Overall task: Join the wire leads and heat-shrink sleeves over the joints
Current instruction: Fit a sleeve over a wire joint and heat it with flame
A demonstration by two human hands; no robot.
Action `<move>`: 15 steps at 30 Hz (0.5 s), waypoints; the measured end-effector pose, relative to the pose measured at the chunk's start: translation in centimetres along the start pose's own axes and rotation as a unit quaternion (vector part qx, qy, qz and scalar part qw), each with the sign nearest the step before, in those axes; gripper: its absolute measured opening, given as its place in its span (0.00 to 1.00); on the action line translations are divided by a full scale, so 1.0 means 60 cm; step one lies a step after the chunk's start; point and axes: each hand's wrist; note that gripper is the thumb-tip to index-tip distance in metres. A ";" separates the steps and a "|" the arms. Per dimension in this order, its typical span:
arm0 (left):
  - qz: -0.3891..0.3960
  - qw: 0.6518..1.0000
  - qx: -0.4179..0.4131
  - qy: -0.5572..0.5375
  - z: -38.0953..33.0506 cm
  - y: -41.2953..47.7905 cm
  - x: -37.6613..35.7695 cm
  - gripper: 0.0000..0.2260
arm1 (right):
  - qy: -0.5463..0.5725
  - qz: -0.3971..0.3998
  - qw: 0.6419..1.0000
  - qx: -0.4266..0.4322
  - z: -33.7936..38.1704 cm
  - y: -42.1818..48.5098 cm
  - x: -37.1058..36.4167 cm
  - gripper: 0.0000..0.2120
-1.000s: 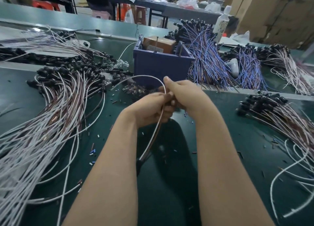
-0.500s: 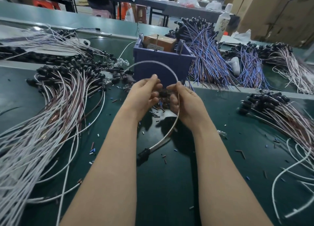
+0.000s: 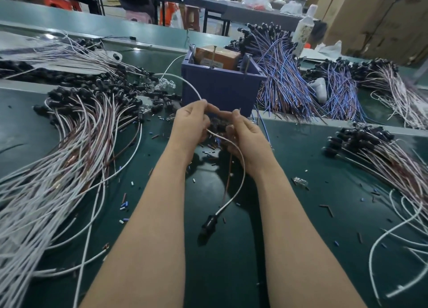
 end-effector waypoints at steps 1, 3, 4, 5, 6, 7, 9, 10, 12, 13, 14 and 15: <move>0.002 0.999 -0.017 0.040 0.002 -0.001 0.000 0.16 | 0.003 -0.008 1.000 0.010 -0.001 0.000 -0.003 0.16; 0.008 0.992 -0.046 0.117 0.005 -0.003 -0.003 0.16 | 0.036 -0.031 0.999 0.021 -0.003 0.000 -0.006 0.16; 0.013 0.987 -0.056 0.152 0.006 -0.004 -0.004 0.16 | 0.058 -0.038 0.997 0.025 -0.003 0.001 -0.007 0.15; 0.021 0.981 -0.062 0.185 0.007 -0.005 -0.007 0.16 | 0.080 -0.040 0.996 0.028 -0.002 0.001 -0.007 0.14; 0.034 0.974 -0.066 0.213 0.008 -0.006 -0.008 0.16 | 0.100 -0.041 0.994 0.029 -0.002 0.002 -0.007 0.14; 0.051 0.968 -0.066 0.238 0.008 -0.007 -0.010 0.16 | 0.118 -0.042 0.992 0.026 -0.001 0.003 -0.006 0.13; 0.098 0.954 -0.056 0.277 0.008 -0.010 -0.011 0.16 | 0.151 -0.039 0.988 0.015 0.001 0.005 -0.004 0.13; 0.125 0.948 -0.047 0.288 0.008 -0.011 -0.011 0.17 | 0.159 -0.033 0.987 0.009 0.003 0.005 -0.002 0.14; 0.169 0.941 -0.025 0.293 0.008 -0.012 -0.009 0.18 | 0.155 -0.018 0.988 0.005 0.005 0.005 0.000 0.14; 0.180 0.940 -0.015 0.289 0.008 -0.012 -0.009 0.17 | 0.151 -0.015 0.988 0.008 0.005 0.005 0.000 0.14; 0.181 0.942 -0.006 0.283 0.007 -0.012 -0.009 0.15 | 0.149 -0.017 0.989 0.012 0.005 0.005 0.000 0.15; 0.170 0.946 0.001 0.275 0.007 -0.012 -0.009 0.15 | 0.149 -0.021 0.988 0.016 0.005 0.004 0.001 0.15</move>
Point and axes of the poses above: each hand's wrist, its own y-axis towards the middle knuckle, its own x-axis out of the back of the hand, z = x × y, and after that the axes turned 14 degrees about y, right-handed
